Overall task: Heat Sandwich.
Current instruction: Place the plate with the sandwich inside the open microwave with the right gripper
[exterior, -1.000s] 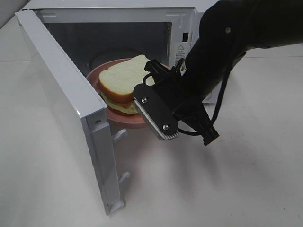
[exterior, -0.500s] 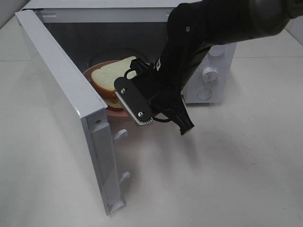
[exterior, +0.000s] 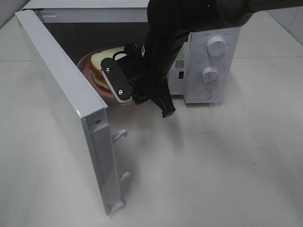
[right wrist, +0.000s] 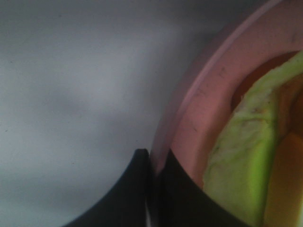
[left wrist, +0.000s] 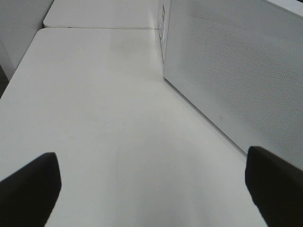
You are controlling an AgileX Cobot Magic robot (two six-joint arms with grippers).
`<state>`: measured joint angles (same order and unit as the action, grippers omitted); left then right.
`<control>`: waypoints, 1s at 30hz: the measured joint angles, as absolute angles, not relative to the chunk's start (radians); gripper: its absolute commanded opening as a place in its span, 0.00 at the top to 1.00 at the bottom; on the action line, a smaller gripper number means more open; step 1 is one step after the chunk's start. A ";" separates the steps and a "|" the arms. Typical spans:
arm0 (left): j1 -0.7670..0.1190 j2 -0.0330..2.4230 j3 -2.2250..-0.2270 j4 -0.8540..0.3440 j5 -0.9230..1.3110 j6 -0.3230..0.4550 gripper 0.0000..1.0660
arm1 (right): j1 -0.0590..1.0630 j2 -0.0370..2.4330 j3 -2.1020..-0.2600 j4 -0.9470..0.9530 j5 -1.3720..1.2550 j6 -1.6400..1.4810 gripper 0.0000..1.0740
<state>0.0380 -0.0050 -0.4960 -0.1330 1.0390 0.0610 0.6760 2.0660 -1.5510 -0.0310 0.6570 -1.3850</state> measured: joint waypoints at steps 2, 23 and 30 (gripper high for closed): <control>0.038 -0.005 -0.496 -0.133 1.039 0.061 0.06 | 0.676 2.073 -1.561 -0.032 0.658 -1.373 0.99; 0.038 -0.005 -0.496 -0.133 1.039 0.061 0.06 | 0.658 2.235 -1.765 -0.071 0.672 -1.255 0.98; 0.038 -0.005 -0.496 -0.133 1.039 0.061 0.06 | 0.640 2.267 -1.799 -0.075 0.668 -1.251 0.98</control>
<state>0.0380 -0.0050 -0.4960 -0.1330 1.0390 0.0610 0.6400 2.2670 -1.7990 -0.0750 0.6680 -1.2510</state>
